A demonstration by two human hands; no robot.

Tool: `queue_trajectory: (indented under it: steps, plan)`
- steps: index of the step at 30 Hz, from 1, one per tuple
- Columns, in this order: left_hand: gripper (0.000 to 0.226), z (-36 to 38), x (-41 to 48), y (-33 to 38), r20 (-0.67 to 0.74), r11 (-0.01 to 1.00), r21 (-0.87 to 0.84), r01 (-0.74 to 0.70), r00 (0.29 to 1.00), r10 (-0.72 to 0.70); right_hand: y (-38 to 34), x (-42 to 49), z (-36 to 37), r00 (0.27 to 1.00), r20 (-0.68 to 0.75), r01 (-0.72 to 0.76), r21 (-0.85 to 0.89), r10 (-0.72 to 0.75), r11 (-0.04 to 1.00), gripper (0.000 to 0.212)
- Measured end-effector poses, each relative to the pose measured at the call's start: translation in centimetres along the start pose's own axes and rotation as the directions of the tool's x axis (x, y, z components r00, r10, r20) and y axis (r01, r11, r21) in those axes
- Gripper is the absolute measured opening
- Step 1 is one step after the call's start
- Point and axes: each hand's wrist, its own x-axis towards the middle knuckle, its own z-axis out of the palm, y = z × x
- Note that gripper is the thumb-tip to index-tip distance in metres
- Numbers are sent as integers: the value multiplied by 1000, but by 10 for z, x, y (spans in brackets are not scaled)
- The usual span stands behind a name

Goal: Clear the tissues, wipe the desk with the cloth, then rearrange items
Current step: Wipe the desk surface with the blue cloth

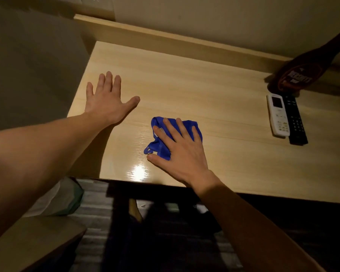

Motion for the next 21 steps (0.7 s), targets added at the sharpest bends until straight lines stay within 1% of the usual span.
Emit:
queue_trajectory:
  steps: [3, 5, 7, 8, 10, 13, 14, 16, 18, 19, 21]
  plan:
    - [113, -4, 1, -1, 48, 1000, 14, -3, 999, 3, -3, -19, 5, 1000, -7, 12, 11, -12, 1000, 82]
    - [115, -8, 2, -1, 92, 1000, 24, -1, 996, -2, -5, -30, 8, 999, -37, 31, 23, -30, 999, 79]
    - [111, -13, -1, 3, 103, 1000, 26, -3, 995, 0, -6, -41, 12, 998, -58, 43, 45, -40, 998, 75]
    - [106, -14, -5, 10, 80, 1000, 9, -20, 997, 20, -6, -46, 13, 997, -62, 47, 58, -43, 997, 73]
    - [94, -12, -20, 33, 14, 992, -64, -107, 994, 108, -7, -55, 18, 996, -75, 56, 91, -50, 994, 65]
    - [87, -3, -36, 80, 2, 957, -147, -248, 968, 251, -5, -69, 23, 985, -160, 81, 137, -59, 987, 49]
    - [85, 0, -37, 94, 2, 949, -166, -267, 962, 271, -4, -72, 24, 981, -188, 81, 174, -48, 981, 45]
    - [84, 7, -35, 114, 7, 943, -204, -263, 963, 270, 0, -78, 22, 966, -258, 90, 306, -9, 948, 38]
    - [86, 16, -35, 125, 19, 954, -162, -253, 966, 259, 5, -82, 14, 936, -348, 109, 443, 59, 890, 33]
    - [87, 21, -35, 126, 17, 961, -118, -251, 967, 255, 10, -82, 7, 921, -381, 112, 469, 86, 876, 34]
    - [90, 26, -34, 126, 9, 967, -70, -246, 969, 247, 26, -69, -11, 905, -409, 91, 454, 116, 886, 37]
